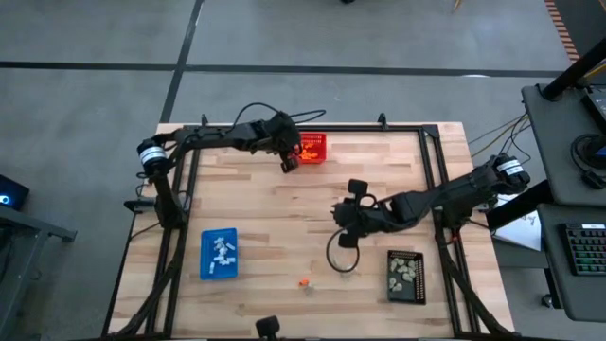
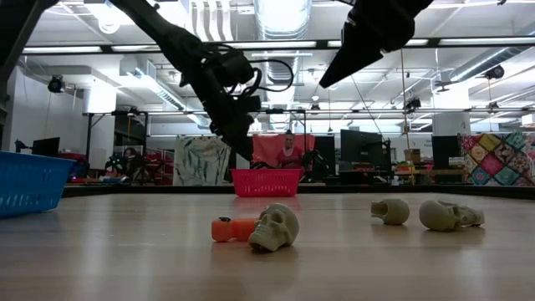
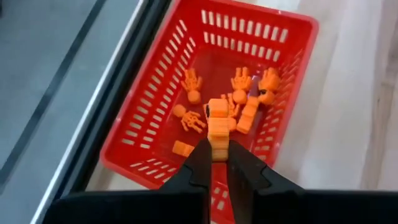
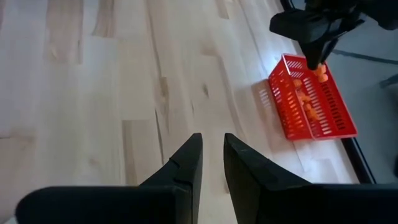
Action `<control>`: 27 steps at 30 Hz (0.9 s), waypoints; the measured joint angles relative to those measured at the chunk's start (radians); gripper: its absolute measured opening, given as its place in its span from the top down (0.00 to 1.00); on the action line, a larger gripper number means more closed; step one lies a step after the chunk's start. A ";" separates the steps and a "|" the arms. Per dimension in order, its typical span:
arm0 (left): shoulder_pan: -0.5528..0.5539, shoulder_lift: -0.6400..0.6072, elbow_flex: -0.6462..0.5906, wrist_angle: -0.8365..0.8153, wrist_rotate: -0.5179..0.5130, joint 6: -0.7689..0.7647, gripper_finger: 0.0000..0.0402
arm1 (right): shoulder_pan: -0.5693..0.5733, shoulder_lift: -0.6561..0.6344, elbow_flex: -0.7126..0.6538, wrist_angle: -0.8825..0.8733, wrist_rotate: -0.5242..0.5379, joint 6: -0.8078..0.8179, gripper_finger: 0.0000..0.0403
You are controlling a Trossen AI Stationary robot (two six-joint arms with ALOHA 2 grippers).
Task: Sort Halloween decoration
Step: Put the orange skeleton toy into the red bin, then put the gray skull toy into the black bin
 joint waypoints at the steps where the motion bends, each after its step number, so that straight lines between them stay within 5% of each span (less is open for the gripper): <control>1: 0.001 0.003 0.002 0.001 -0.006 0.000 0.99 | -0.003 0.000 0.000 -0.001 -0.001 0.001 0.86; 17: 0.000 0.008 0.009 0.002 -0.056 -0.011 0.79 | -0.008 0.000 0.000 -0.003 -0.003 0.051 0.86; 27: -0.046 -0.080 0.009 -0.029 -0.056 -0.124 0.79 | -0.008 0.000 0.000 0.005 -0.004 0.113 0.86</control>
